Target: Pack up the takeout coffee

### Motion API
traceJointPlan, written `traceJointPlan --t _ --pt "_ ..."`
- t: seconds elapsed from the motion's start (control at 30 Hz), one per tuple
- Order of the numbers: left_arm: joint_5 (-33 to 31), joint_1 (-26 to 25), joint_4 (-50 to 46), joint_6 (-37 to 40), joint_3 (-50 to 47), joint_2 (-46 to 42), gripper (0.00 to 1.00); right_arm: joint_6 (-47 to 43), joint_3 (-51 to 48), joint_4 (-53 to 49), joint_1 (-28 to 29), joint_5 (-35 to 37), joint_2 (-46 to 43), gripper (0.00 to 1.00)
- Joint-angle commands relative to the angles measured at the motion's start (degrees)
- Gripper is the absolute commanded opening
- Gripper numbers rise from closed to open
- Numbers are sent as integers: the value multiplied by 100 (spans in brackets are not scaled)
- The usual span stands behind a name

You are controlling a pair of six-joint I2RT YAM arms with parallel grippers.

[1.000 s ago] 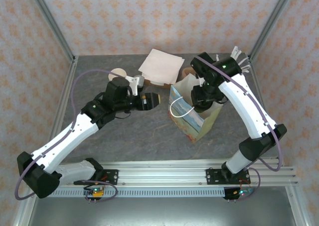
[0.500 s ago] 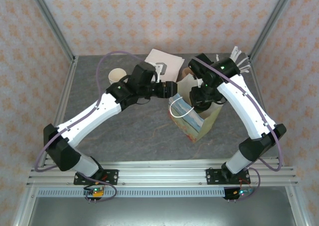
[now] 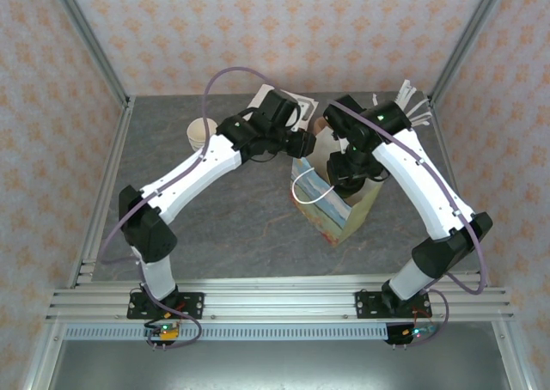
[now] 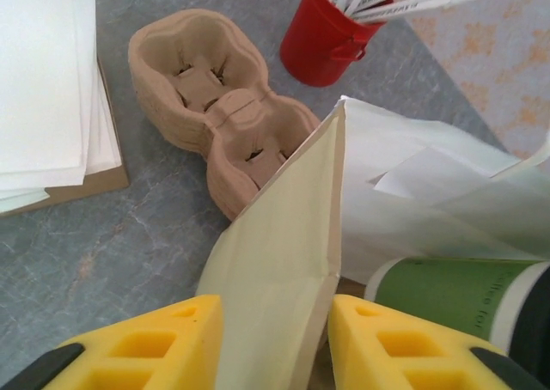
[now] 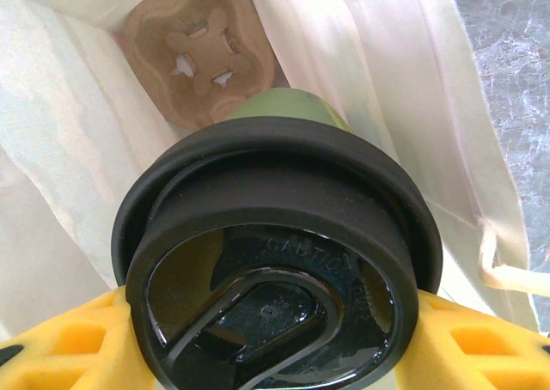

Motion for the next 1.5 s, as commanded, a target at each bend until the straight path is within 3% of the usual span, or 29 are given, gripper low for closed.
traceJointPlan --t 0.0,0.2,0.73,1.3,1.47 --pt "115 -15 -587 524 440 126 33 -59 -20 -611 21 104 -85 55" --pt "367 -18 -818 837 686 312 21 -109 -77 -575 21 61 -61 53" --pt "769 229 -1824 2668 1063 298 8 -332 19 -413 151 -537 -25 52" --pt "639 336 -1803 3230 839 -29 7 221 -97 -680 211 -1018 -202 49" --pt "626 336 -1738 3247 778 -69 7 365 -102 -901 212 -861 -251 49"
